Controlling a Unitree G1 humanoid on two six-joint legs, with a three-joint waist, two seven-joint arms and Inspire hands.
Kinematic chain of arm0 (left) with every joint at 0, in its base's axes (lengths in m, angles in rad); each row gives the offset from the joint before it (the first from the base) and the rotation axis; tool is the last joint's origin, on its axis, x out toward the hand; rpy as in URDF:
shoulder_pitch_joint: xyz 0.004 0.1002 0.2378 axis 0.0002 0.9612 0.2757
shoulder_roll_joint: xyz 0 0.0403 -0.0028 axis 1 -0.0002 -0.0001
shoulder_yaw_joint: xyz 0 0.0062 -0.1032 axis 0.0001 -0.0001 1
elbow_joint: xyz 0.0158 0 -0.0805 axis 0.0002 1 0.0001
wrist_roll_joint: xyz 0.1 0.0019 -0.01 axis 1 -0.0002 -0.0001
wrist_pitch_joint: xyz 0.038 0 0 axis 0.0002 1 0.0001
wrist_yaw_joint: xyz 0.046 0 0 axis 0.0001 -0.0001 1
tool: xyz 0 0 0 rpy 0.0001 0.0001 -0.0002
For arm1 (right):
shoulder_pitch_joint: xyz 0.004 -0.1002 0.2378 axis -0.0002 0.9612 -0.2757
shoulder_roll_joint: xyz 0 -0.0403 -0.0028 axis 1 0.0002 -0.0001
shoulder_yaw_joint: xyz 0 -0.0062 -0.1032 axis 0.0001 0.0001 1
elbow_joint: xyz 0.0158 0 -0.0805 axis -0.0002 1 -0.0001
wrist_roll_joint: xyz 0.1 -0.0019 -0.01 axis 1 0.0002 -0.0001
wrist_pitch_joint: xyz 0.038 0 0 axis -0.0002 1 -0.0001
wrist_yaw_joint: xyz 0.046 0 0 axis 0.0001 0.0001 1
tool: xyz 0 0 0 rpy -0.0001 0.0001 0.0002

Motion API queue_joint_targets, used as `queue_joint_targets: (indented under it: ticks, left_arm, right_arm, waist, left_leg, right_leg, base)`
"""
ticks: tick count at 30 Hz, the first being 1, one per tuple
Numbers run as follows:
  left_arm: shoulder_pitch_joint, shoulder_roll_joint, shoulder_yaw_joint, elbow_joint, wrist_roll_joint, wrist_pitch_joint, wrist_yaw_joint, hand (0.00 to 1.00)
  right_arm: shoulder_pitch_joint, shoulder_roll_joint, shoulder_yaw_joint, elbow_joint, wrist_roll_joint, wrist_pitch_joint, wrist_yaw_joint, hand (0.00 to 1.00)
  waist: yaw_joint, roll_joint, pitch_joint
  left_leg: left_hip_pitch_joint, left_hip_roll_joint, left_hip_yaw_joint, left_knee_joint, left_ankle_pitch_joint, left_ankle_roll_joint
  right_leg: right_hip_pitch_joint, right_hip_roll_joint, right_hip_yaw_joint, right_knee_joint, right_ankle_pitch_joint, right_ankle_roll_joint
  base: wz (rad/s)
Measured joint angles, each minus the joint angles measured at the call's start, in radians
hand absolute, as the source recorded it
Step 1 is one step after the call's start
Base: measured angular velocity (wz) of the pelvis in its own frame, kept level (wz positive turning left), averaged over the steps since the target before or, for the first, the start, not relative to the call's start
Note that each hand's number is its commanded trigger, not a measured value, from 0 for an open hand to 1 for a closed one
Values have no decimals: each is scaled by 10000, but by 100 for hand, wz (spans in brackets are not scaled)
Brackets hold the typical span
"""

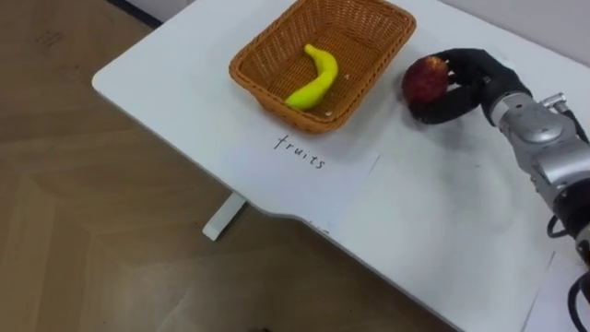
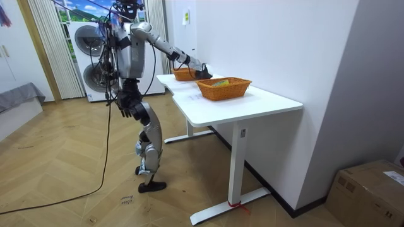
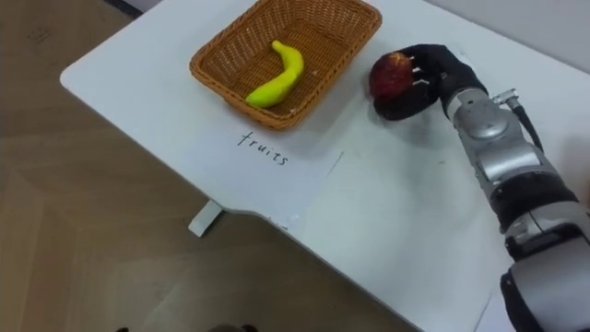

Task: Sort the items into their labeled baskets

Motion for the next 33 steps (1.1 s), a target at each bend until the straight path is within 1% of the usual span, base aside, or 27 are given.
queue_joint_targets:
  ticks: [2,3,4,5,7,9,14,15,18,19,20,21,22,23,25,27,28,29,30,32,33]
  left_arm:
    - [238,10,132,-64,-6,-1,26,0]
    - [441,4,300,-132,-3,-23,29,0]
    - [514,-6,366,-140,-2,-27,30,0]
    - [652,0,423,-150,47,-28,41,0]
    - [815,-1,465,-192,312,-27,36,0]
    - [1008,-2,679,-514,465,-38,-19,0]
    - [1323,1,839,-662,567,-71,-97,0]
    - [1428,12,918,-665,624,-62,-185,0]
    - [1582,16,1157,-778,722,-51,-341,0]
    - [1653,53,1206,-835,801,-51,-467,0]
    - [1667,84,1206,-833,873,-50,-577,0]
    - [1667,99,1204,-830,874,-50,-655,0]
    - [1783,106,1214,-804,871,-59,-760,0]
    - [1828,109,1253,-790,887,-68,-841,0]
    - [1923,112,1329,-778,955,-69,-895,0]
    - [2201,108,1618,-804,1041,-70,-950,0]
    - [2272,110,1661,-805,1087,-52,-970,0]
    - [2412,110,1794,-812,1095,28,-1059,0]
    - [2524,108,1938,-813,1099,77,-1123,0]
    - [2682,110,2042,-830,1125,88,-1135,0]
    - [2780,99,2053,-847,1219,118,-1137,0]
  right_arm:
    - [20,-87,0,-398,-137,5,121,100]
    - [24,-150,-4,-777,-134,5,205,100]
    - [24,-190,-29,-952,-133,3,239,100]
    - [27,-231,-35,-1198,-103,0,258,100]
    - [30,-274,-35,-1460,-89,0,326,100]
    - [63,-301,-35,-1755,-97,3,383,100]
    - [120,-311,-35,-2232,-110,16,641,100]
    - [189,-314,-35,-2300,-110,16,672,100]
    - [300,-313,-35,-2334,-121,17,686,100]
    - [342,-312,-35,-2357,-119,17,718,100]
    - [353,-312,-34,-2359,-120,17,794,100]
    - [366,-311,-34,-2363,-120,17,815,100]
    - [401,-312,-35,-2456,-139,18,840,100]
    - [441,-338,-35,-2726,-139,26,845,100]
    - [515,-391,-35,-3169,-129,26,864,100]
    - [518,-404,-35,-3736,-136,29,907,100]
    - [521,-404,-35,-3834,-135,30,917,100]
    - [525,-404,-35,-3947,-134,30,965,100]
    - [550,-403,-35,-3962,-134,41,979,100]
    - [643,-406,-35,-3999,-136,186,986,100]
    - [762,-410,-35,-4259,-139,326,985,100]
  waist:
    - [-172,3,-74]
    - [-333,-17,-154]
    - [-395,-11,-167]
    - [-501,-10,-231]
    - [-559,-3,-318]
    - [-579,-36,-355]
    - [-558,-93,-355]
    - [-554,-154,-361]
    - [-535,-319,-355]
    - [-503,-420,-361]
    - [-484,-498,-337]
    - [-485,-521,-330]
    - [-484,-559,-348]
    - [-524,-584,-343]
    - [-478,-582,-342]
    - [-458,-582,-342]
    - [-455,-546,-317]
    - [-440,-547,-321]
    - [-349,-522,-303]
    - [-270,-504,-299]
    - [-254,-510,-331]
  left_leg:
    - [291,-16,3,-135,0,1]
    - [435,-34,5,-238,0,0]
    - [543,-33,5,-273,0,1]
    - [761,-53,6,-392,0,1]
    - [1100,-68,25,-578,1,2]
    - [1447,-72,25,-785,2,1]
    - [2033,-107,21,-1000,2,1]
    - [2194,-138,3,-1059,3,1]
    - [2389,-162,0,-1077,2,2]
    - [2454,-158,1,-1122,2,2]
    - [2490,-155,-7,-1125,1,2]
    - [2514,-157,-16,-1123,0,3]
    - [2514,-174,-95,-1127,-1,3]
    - [2528,-212,-202,-1132,-5,10]
    - [2578,-224,-242,-1161,-23,32]
    - [2640,-223,-234,-1222,-26,30]
    - [2678,-224,-241,-1230,-26,30]
    - [2816,-233,-250,-1265,-27,31]
    - [2964,-240,-269,-1307,-34,37]
    - [3168,-266,-337,-1380,-53,41]
    - [3210,-288,-418,-1387,-69,39]
  right_leg:
    - [278,16,9,-163,-5,32]
    - [406,11,1,-225,-10,40]
    - [525,22,-8,-289,-5,49]
    - [733,25,0,-375,-19,82]
    - [1052,32,16,-523,-20,112]
    - [1404,46,-25,-673,-34,137]
    - [1983,29,-128,-859,-75,205]
    - [2138,10,-140,-870,-109,252]
    - [2430,10,-211,-992,-159,294]
    - [2488,21,-208,-1034,-159,294]
    - [2558,29,-238,-1069,-159,295]
    - [2591,34,-257,-1099,-156,300]
    - [2668,42,-341,-1172,-140,323]
    - [2727,32,-426,-1200,-137,330]
    - [2788,30,-444,-1218,-145,349]
    - [2867,45,-451,-1266,-148,353]
    - [2921,50,-474,-1308,-144,359]
    - [3060,47,-506,-1364,-143,371]
    - [3240,48,-575,-1439,-150,388]
    - [3530,60,-701,-1595,-151,430]
    - [3641,80,-775,-1694,-159,453]
  base:
    - [0]
    - [0]
    - [0]
    - [0]
    - [0]
    - [2]
    - [5]
    - [8]
    - [12]
    - [6]
    - [5]
    - [13]
    - [18]
    - [18]
    - [5]
    - [0]
    - [4]
    - [9]
    - [9]
    - [18]
    - [23]
